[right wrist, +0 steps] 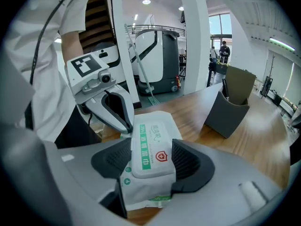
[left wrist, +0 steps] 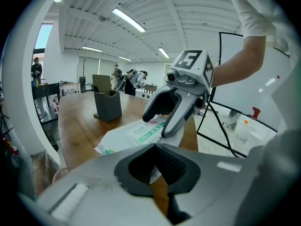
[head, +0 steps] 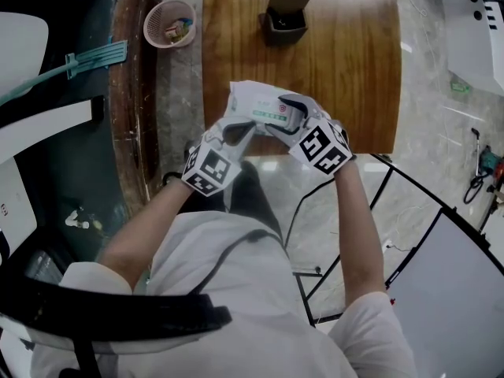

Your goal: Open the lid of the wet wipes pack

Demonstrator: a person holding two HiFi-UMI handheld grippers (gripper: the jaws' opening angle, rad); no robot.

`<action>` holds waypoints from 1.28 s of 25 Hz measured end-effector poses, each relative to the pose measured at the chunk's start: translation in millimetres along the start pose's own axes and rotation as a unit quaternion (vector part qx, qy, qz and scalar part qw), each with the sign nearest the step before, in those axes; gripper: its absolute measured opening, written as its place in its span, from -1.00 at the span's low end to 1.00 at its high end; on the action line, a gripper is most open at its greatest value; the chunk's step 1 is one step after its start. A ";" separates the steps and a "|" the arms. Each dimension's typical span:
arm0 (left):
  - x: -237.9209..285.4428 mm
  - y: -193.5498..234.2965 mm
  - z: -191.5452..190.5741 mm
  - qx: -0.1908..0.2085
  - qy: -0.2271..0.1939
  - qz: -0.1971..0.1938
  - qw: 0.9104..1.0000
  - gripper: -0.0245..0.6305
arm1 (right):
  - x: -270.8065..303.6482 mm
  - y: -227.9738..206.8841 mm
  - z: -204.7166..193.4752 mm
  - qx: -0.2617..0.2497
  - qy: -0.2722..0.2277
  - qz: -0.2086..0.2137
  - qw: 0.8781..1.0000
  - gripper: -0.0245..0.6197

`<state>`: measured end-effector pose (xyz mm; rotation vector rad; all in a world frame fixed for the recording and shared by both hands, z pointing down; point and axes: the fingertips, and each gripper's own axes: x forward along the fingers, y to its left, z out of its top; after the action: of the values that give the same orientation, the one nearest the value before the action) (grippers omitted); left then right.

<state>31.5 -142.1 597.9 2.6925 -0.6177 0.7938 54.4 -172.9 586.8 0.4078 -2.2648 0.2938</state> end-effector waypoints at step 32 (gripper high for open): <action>-4.6 1.6 4.4 -0.025 0.000 0.006 1.000 -0.91 | -29.1 -18.6 31.1 0.052 -0.057 0.020 0.997 -0.11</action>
<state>29.2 -143.7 592.0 2.6462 -0.6464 0.7726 58.7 -194.7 546.1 0.4446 -2.3780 0.4194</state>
